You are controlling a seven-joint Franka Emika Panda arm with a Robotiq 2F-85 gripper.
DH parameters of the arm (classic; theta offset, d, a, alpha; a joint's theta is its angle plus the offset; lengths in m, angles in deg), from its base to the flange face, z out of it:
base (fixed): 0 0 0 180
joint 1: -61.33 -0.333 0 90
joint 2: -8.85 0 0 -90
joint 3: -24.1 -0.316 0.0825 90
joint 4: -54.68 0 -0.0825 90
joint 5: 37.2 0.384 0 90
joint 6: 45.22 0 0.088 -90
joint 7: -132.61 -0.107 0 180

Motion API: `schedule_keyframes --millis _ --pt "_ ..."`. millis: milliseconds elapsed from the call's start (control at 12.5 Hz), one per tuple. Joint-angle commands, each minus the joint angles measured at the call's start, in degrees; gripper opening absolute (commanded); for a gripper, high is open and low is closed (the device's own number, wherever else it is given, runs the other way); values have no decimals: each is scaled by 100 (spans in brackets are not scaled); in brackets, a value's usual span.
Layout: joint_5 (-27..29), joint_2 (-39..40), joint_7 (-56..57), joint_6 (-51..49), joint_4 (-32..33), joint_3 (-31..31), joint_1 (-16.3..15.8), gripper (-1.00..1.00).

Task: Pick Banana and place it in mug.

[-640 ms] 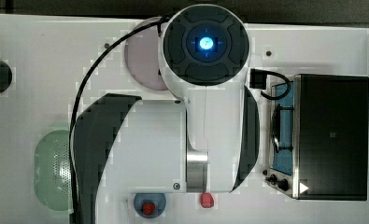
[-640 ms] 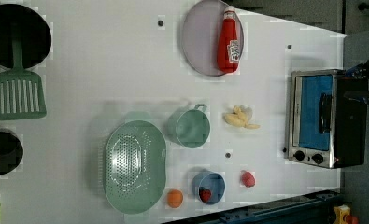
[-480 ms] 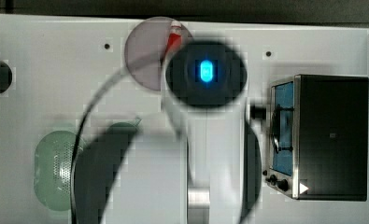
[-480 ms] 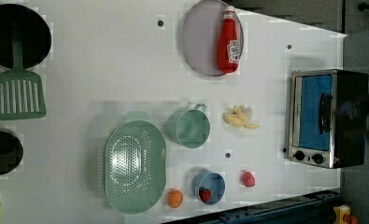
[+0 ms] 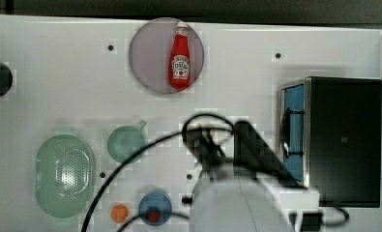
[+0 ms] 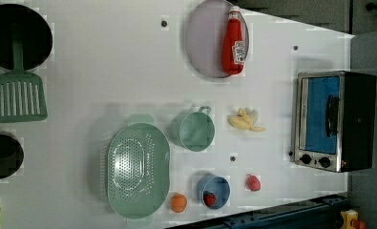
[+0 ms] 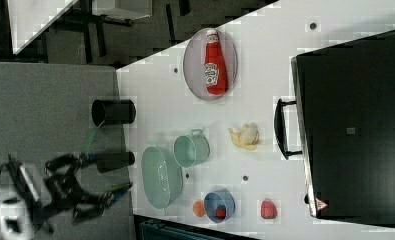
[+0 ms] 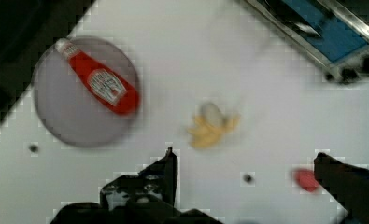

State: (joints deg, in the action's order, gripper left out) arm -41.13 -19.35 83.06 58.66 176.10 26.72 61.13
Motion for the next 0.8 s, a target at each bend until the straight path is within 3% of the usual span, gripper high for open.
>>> schedule_keyframes --millis 80,560,800 --pt "93 1116 76 886 979 -50 5 100" --pt "93 2267 76 3453 2106 7 8 100" --pt "99 3140 76 4194 2142 20 11 100"
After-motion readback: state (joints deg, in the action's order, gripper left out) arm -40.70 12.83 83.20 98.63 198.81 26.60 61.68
